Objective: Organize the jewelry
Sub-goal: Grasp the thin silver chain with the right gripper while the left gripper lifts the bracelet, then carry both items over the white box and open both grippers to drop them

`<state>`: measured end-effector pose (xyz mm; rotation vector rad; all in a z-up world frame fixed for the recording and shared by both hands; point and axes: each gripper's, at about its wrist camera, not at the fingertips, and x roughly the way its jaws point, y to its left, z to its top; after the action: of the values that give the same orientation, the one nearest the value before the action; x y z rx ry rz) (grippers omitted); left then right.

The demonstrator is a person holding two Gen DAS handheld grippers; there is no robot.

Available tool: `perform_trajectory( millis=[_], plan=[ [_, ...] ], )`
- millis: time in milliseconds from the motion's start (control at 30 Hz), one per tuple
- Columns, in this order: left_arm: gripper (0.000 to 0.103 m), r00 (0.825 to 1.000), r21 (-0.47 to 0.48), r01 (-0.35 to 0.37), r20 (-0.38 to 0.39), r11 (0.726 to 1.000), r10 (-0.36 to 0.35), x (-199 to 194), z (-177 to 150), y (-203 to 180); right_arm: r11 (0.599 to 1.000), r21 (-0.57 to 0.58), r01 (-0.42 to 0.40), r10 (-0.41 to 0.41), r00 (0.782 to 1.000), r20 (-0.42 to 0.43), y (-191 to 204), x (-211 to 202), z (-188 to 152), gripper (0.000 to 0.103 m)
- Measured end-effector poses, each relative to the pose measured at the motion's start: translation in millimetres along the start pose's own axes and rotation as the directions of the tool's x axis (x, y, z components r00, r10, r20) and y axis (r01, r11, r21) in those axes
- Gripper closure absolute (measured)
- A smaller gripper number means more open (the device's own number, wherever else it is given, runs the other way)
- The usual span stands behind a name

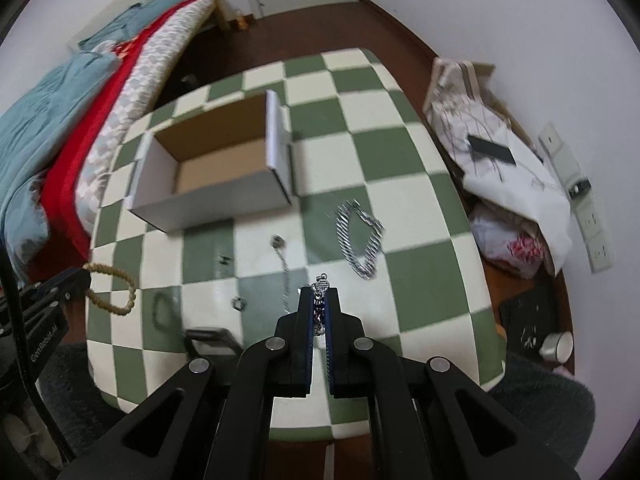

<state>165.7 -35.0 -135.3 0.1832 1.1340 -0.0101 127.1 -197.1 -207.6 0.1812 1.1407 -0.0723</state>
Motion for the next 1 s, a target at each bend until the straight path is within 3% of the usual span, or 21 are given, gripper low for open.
perform_trajectory(
  millis=[267, 533, 667, 867, 1000],
  plan=[
    [0.097, 0.995, -0.077, 0.026, 0.094, 0.997, -0.019, -24, 38, 7, 0.996, -0.088, 0.002, 0.006, 0.996, 0.086, 36, -24, 39, 0.098],
    [0.097, 0.989, -0.137, 0.048, 0.144, 0.989, -0.028, -23, 82, 23, 0.991, -0.133, 0.009, 0.011, 0.989, 0.147, 61, -30, 92, 0.098],
    [0.097, 0.991, -0.166, 0.077, 0.120, 0.983, -0.057, -6, 103, 32, 0.991, -0.135, -0.023, 0.042, 0.989, 0.139, 68, -20, 121, 0.098],
    [0.097, 0.990, -0.202, 0.140, 0.030, 0.969, -0.137, 37, 126, 38, 0.980, -0.099, -0.175, 0.180, 0.983, 0.044, 70, 16, 154, 0.098],
    [0.097, 0.980, -0.225, 0.184, -0.034, 0.957, -0.196, 67, 134, 37, 0.980, -0.092, -0.175, 0.174, 0.984, -0.021, 72, 50, 165, 0.098]
  ],
)
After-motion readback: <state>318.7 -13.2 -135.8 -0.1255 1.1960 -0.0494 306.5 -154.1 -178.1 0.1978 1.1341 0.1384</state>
